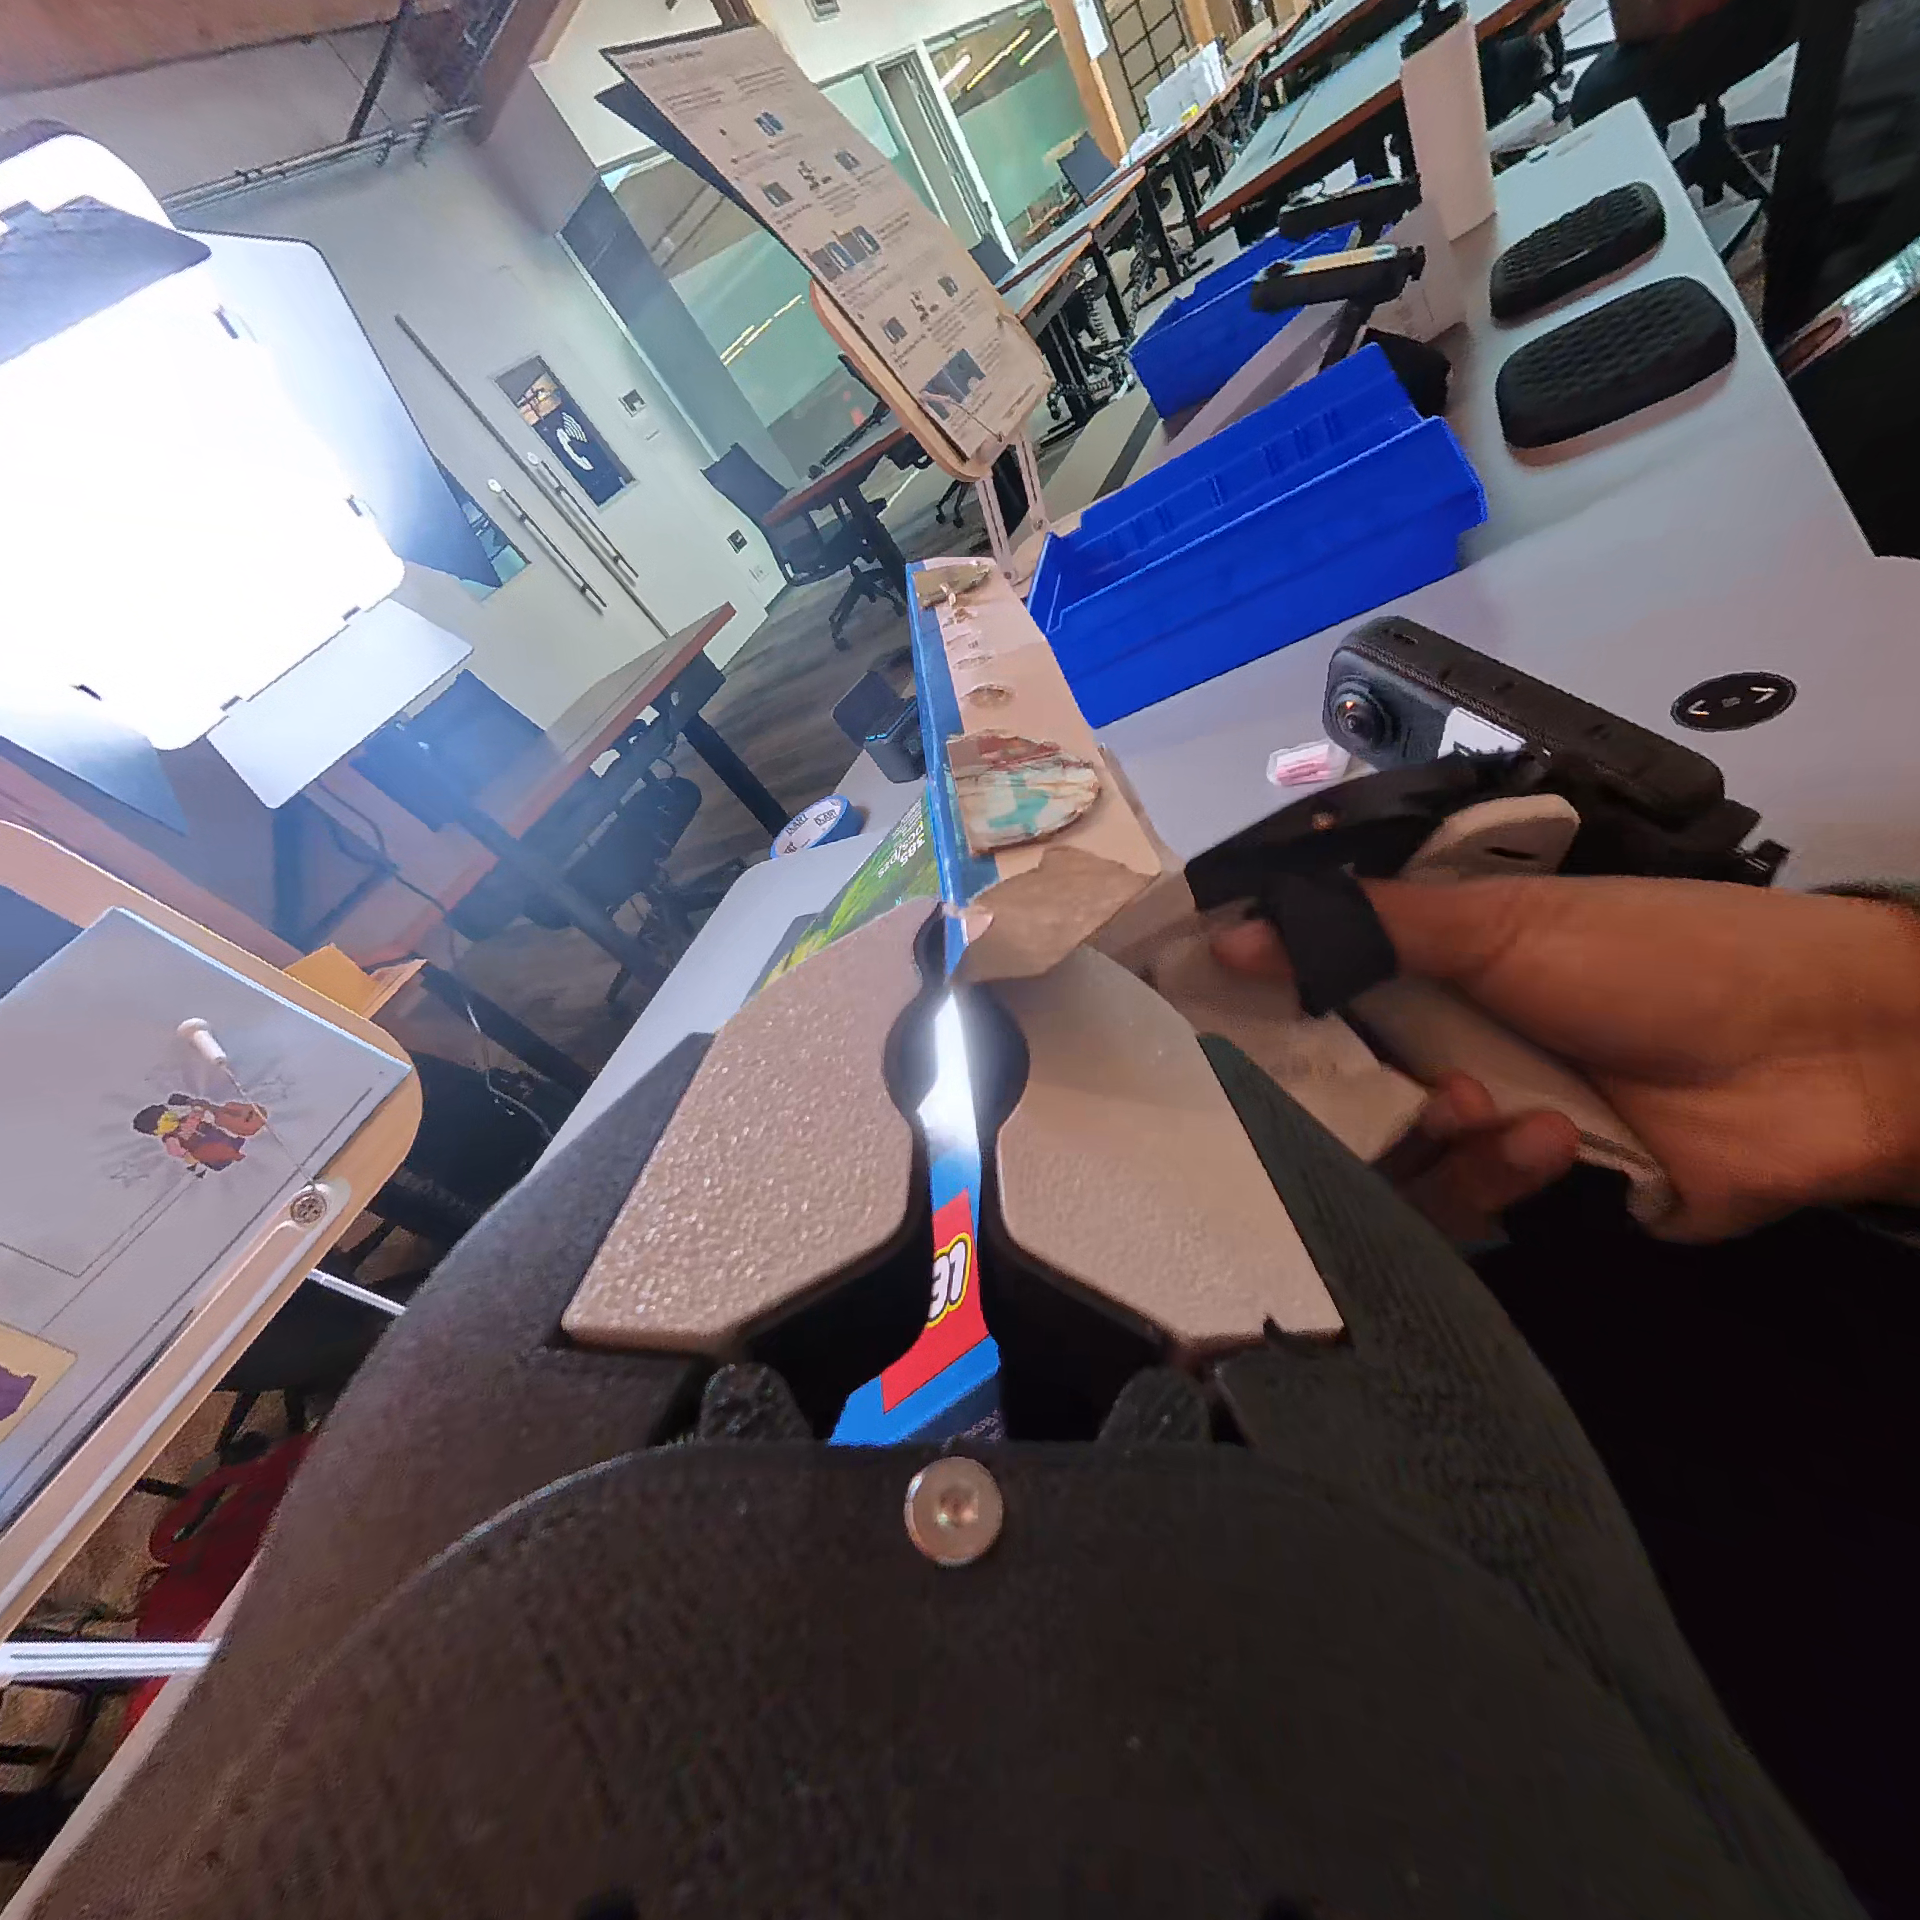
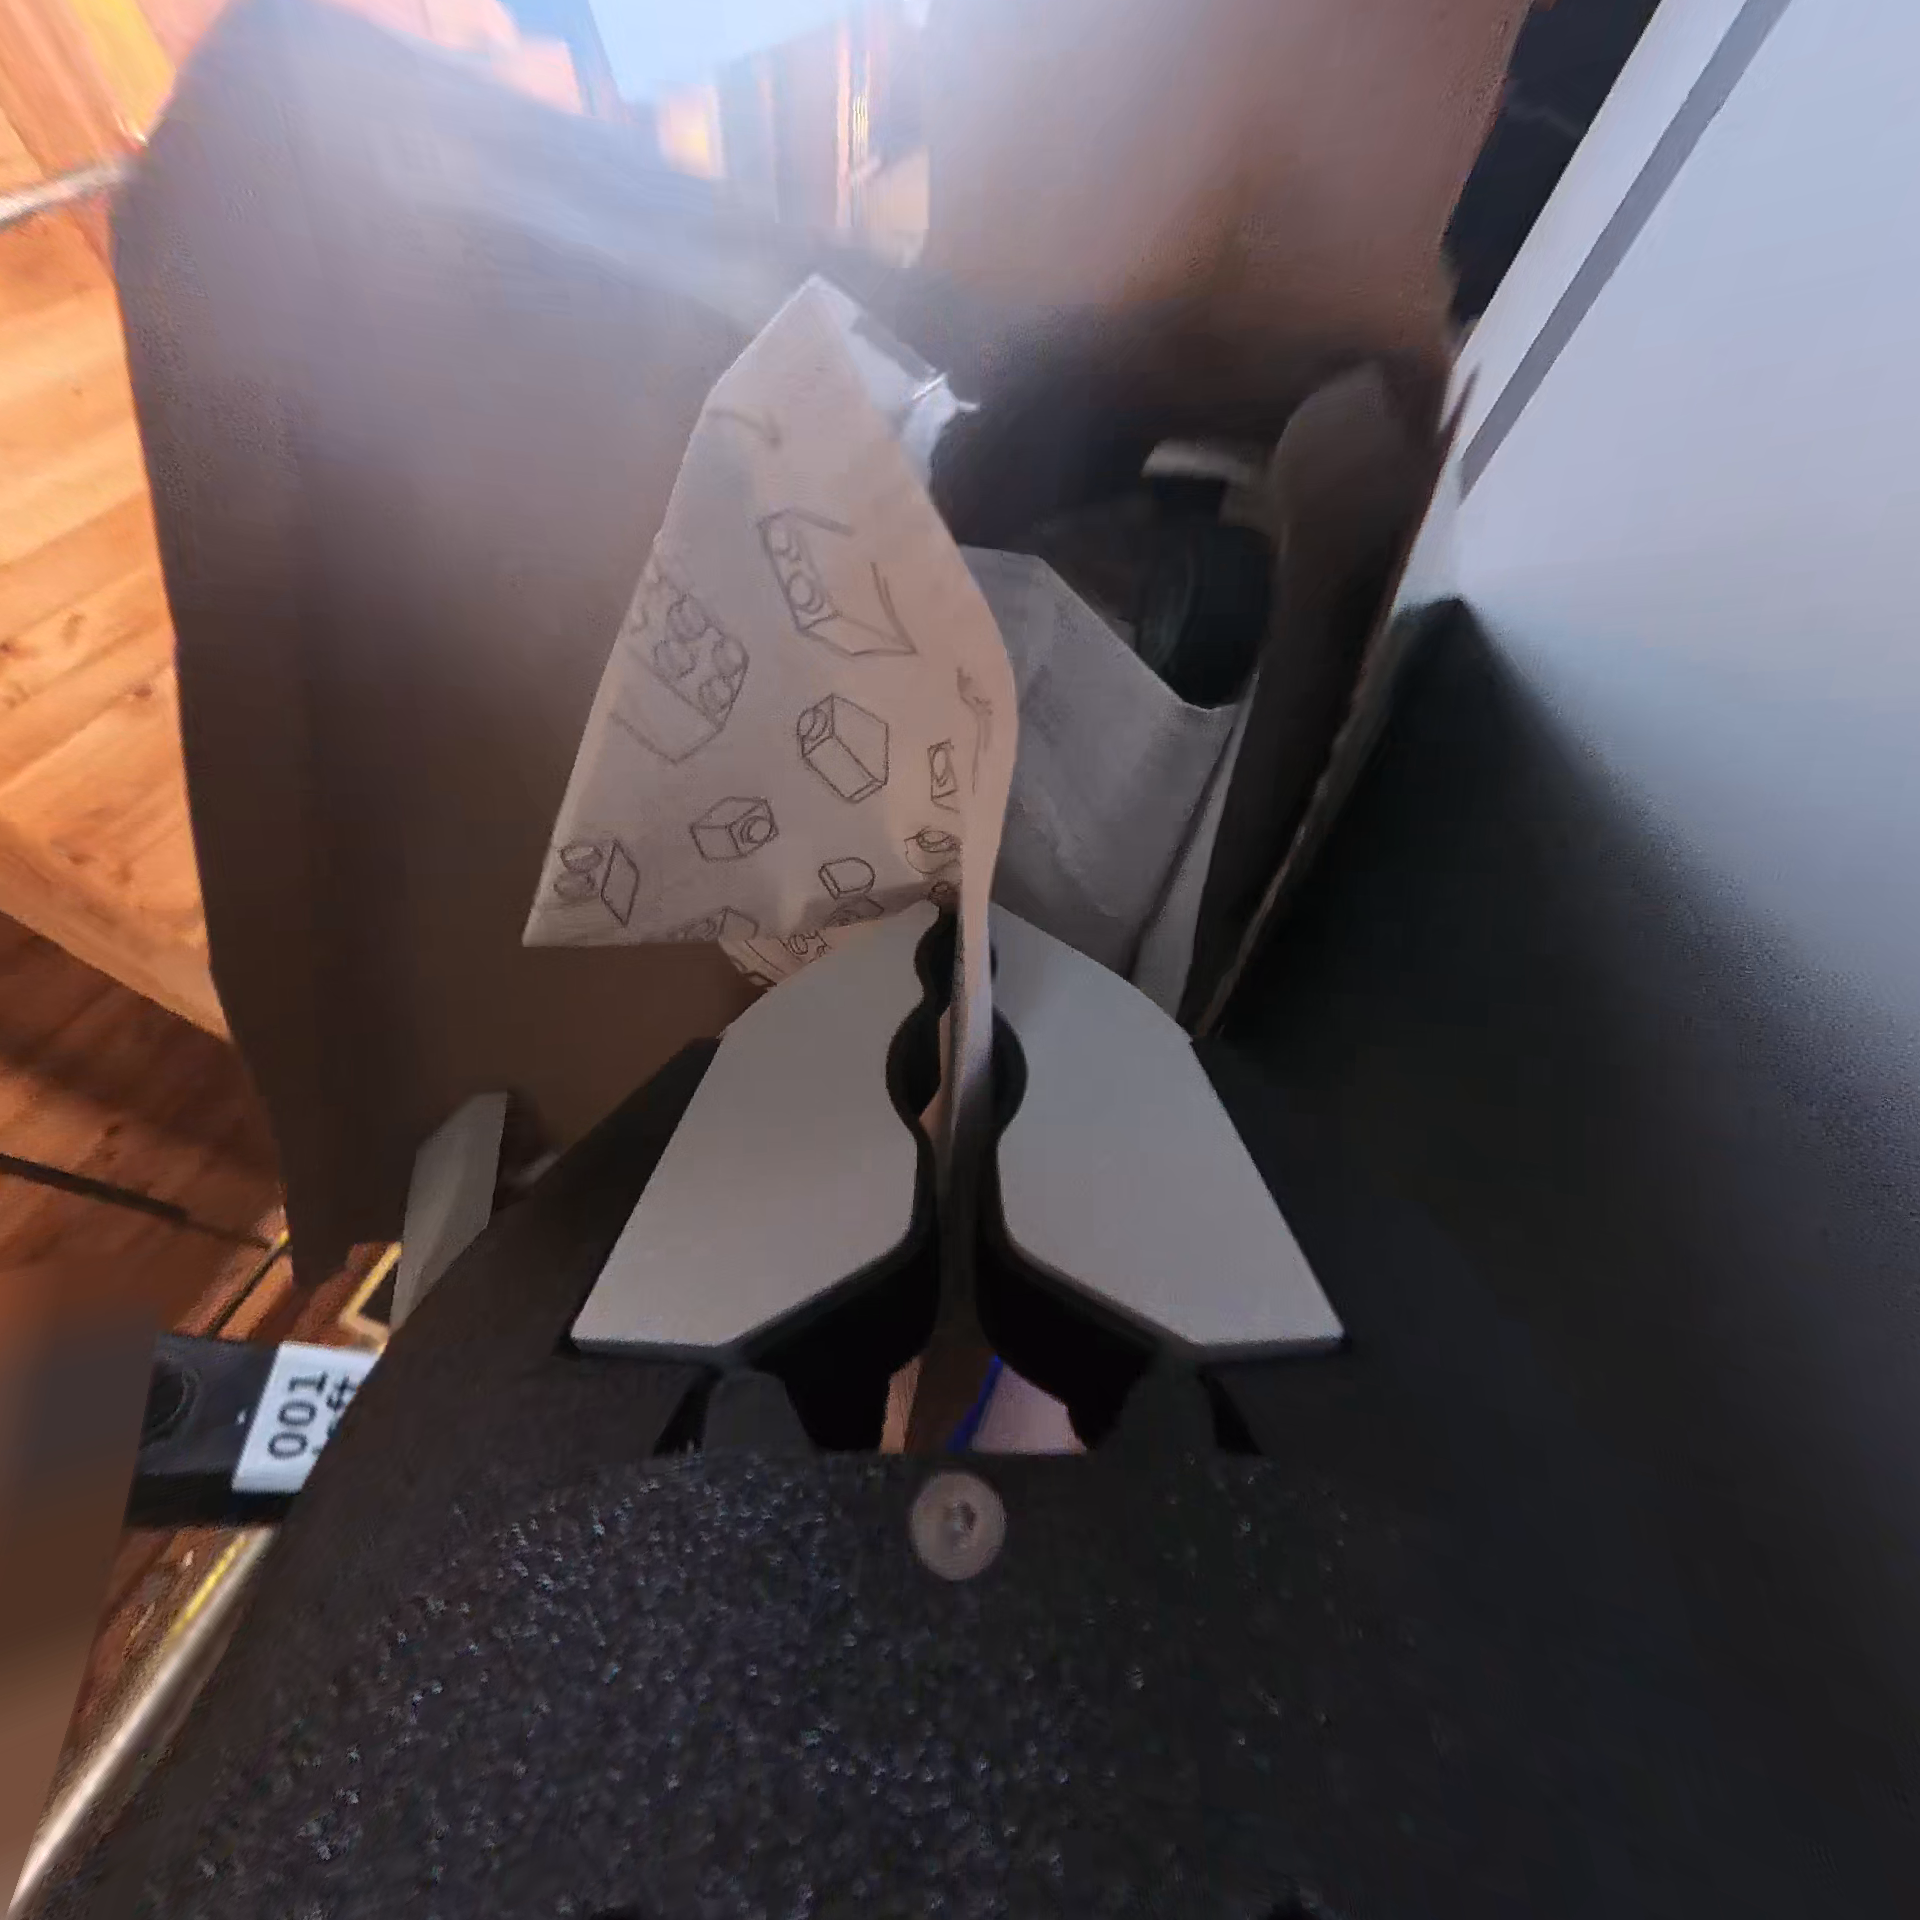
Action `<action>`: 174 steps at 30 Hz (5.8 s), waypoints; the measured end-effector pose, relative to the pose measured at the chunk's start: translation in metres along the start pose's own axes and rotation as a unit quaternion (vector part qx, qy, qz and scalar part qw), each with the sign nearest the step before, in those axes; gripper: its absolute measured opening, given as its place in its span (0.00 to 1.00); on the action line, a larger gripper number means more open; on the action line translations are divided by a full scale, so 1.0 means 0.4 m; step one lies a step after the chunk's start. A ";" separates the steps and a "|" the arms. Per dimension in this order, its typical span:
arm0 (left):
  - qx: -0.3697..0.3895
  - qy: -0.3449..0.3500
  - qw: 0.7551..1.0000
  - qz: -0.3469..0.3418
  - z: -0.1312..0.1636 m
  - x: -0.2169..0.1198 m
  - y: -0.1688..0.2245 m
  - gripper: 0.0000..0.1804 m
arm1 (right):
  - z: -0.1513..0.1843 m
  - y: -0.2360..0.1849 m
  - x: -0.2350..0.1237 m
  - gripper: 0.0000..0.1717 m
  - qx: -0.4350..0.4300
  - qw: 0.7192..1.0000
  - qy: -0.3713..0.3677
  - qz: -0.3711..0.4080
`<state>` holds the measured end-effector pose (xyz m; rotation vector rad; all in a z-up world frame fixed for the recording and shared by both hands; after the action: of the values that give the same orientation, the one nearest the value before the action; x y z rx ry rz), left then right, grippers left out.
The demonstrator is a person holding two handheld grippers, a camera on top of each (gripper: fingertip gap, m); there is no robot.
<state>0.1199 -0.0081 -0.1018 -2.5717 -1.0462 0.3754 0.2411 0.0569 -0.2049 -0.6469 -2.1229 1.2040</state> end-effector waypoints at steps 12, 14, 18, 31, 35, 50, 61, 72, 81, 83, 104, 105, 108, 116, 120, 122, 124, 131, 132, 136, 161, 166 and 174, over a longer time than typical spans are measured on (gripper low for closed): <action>0.049 -0.022 0.999 -0.006 0.006 -0.012 0.045 0.02 | 0.023 -0.024 0.060 0.00 -0.061 0.995 -0.075 0.023; 0.049 -0.013 0.999 -0.008 -0.005 -0.010 0.034 0.02 | 0.044 -0.058 0.069 0.00 -0.114 0.985 -0.128 0.027; 0.034 0.010 0.999 -0.019 -0.035 -0.024 -0.009 0.01 | 0.048 -0.105 0.072 0.02 -0.170 0.960 -0.225 0.001; -0.164 0.072 0.983 0.052 -0.195 -0.132 -0.312 0.01 | -0.150 -0.562 0.036 0.33 -0.802 0.511 -0.285 -0.121; -0.231 0.081 0.959 0.144 -0.175 -0.130 -0.340 0.01 | -0.127 -0.617 0.109 0.28 -0.866 0.311 -0.367 -0.135; -0.276 0.198 0.932 0.125 -0.077 -0.277 -0.462 0.30 | -0.024 -0.616 0.354 0.00 -0.768 0.162 -0.613 -0.089; -0.197 -0.001 0.971 0.133 0.168 -0.238 -0.315 0.64 | -0.002 -0.632 0.420 0.01 -0.775 0.142 -0.609 -0.089; -0.179 -0.051 0.973 0.135 0.230 -0.154 -0.255 0.59 | 0.004 -0.633 0.410 0.00 -0.773 0.149 -0.612 -0.081; -0.180 -0.046 0.974 0.131 0.226 -0.156 -0.250 0.59 | -0.001 -0.631 0.400 0.01 -0.781 0.162 -0.597 -0.084; -0.181 -0.046 0.974 0.130 0.225 -0.156 -0.249 0.59 | -0.004 -0.632 0.399 0.01 -0.782 0.165 -0.596 -0.082; -0.187 -0.040 0.973 0.127 0.228 -0.153 -0.248 0.59 | -0.063 -0.635 0.367 0.04 -0.793 0.206 -0.570 -0.063; -0.188 -0.040 0.973 0.127 0.228 -0.153 -0.248 0.59 | -0.067 -0.637 0.366 0.04 -0.794 0.208 -0.569 -0.061; -0.188 -0.040 0.973 0.126 0.229 -0.153 -0.247 0.59 | -0.080 -0.642 0.359 0.05 -0.795 0.216 -0.564 -0.057; -0.187 -0.038 0.974 0.125 0.225 -0.153 -0.245 0.59 | -0.127 -0.666 0.327 0.08 -0.808 0.237 -0.538 -0.039; -0.194 -0.038 0.972 0.124 0.236 -0.161 -0.248 0.59 | -0.159 -0.674 0.297 0.09 -0.814 0.247 -0.526 -0.024; -0.196 -0.038 0.972 0.124 0.237 -0.160 -0.246 0.59 | -0.177 -0.674 0.276 0.09 -0.814 0.256 -0.522 -0.016; -0.194 -0.038 0.973 0.122 0.235 -0.159 -0.245 0.59 | -0.195 -0.673 0.251 0.10 -0.811 0.270 -0.519 -0.009; -0.195 -0.037 0.973 0.117 0.232 -0.158 -0.241 0.59 | -0.258 -0.658 0.157 0.11 -0.801 0.357 -0.481 -0.013; -0.195 -0.037 0.973 0.116 0.231 -0.157 -0.238 0.59 | -0.264 -0.653 0.145 0.12 -0.800 0.368 -0.473 -0.015; -0.197 -0.035 0.974 0.111 0.234 -0.168 -0.246 0.59 | -0.279 -0.619 0.095 0.12 -0.796 0.416 -0.439 -0.026; -0.185 -0.023 0.981 0.056 0.215 -0.190 -0.215 0.57 | -0.060 -0.363 0.021 0.13 -0.702 0.634 -0.278 -0.169; -0.150 -0.024 0.986 0.066 0.211 -0.213 -0.204 0.57 | -0.099 -0.495 0.060 0.13 -0.733 0.603 -0.255 -0.187; -0.095 -0.021 0.992 0.081 0.209 -0.233 -0.183 0.57 | -0.092 -0.676 0.159 0.14 -0.820 0.431 -0.334 -0.175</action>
<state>-0.0207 -0.0078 -0.1373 -2.8413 -0.9309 0.3888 0.1918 -0.0058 0.0638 -0.2345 -3.2671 -1.6387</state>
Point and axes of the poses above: each gripper's, where its closed fingertips meet, x out along the fingers, z out of its underside, y = z × x across the jaws, the point moved 7 cm from there along -x, back along the fingers, and after that the axes turned 8 degrees about -x, right-handed, at the moved point
